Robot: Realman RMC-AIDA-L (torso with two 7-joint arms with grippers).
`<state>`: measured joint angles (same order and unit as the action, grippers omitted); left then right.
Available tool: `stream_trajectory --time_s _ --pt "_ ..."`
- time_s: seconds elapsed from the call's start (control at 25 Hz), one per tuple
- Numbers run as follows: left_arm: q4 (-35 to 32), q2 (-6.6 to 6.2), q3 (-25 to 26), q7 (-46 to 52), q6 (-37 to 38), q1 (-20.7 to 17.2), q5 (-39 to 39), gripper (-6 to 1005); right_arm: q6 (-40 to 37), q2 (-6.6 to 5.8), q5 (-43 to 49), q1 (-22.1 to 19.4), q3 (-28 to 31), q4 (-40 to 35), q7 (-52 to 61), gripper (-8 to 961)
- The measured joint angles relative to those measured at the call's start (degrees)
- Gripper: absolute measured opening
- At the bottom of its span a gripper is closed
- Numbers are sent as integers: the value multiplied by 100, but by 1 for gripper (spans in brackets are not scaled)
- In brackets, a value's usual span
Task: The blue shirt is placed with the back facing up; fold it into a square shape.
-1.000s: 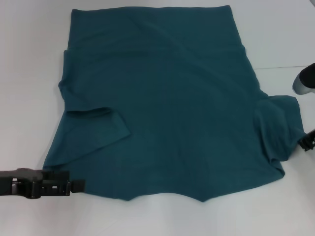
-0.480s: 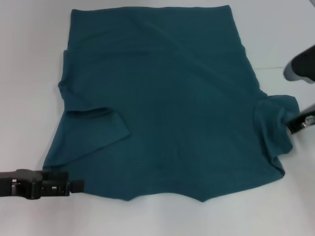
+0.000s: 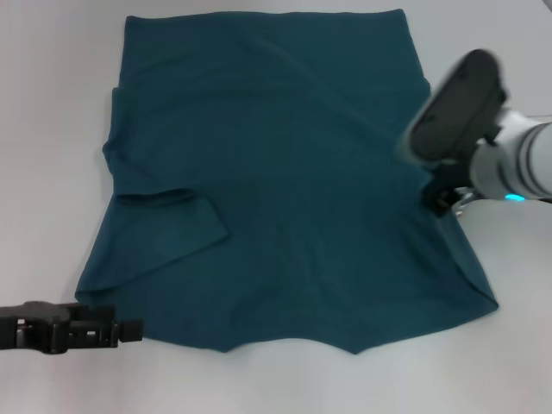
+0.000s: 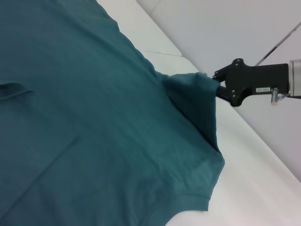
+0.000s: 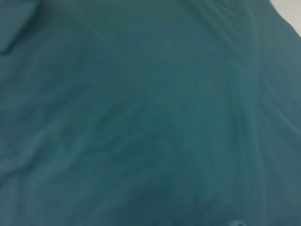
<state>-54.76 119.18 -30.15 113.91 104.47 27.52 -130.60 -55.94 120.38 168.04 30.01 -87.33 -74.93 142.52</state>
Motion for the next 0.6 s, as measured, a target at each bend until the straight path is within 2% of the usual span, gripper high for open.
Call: stream_trajectory --time_s 0.16,0.4,0.6 --pt "0 -1 0 2 0 -48 -1 903 35 15 0 48 -279 17 -240 20" --pt "0 -8 0 4 2 -98 -1 904 42 19 1 57 -347 24 -406 21" --pt "0 -9 0 1 4 -111 -1 904 -90 32 -81 66 -405 -1 -423 98"
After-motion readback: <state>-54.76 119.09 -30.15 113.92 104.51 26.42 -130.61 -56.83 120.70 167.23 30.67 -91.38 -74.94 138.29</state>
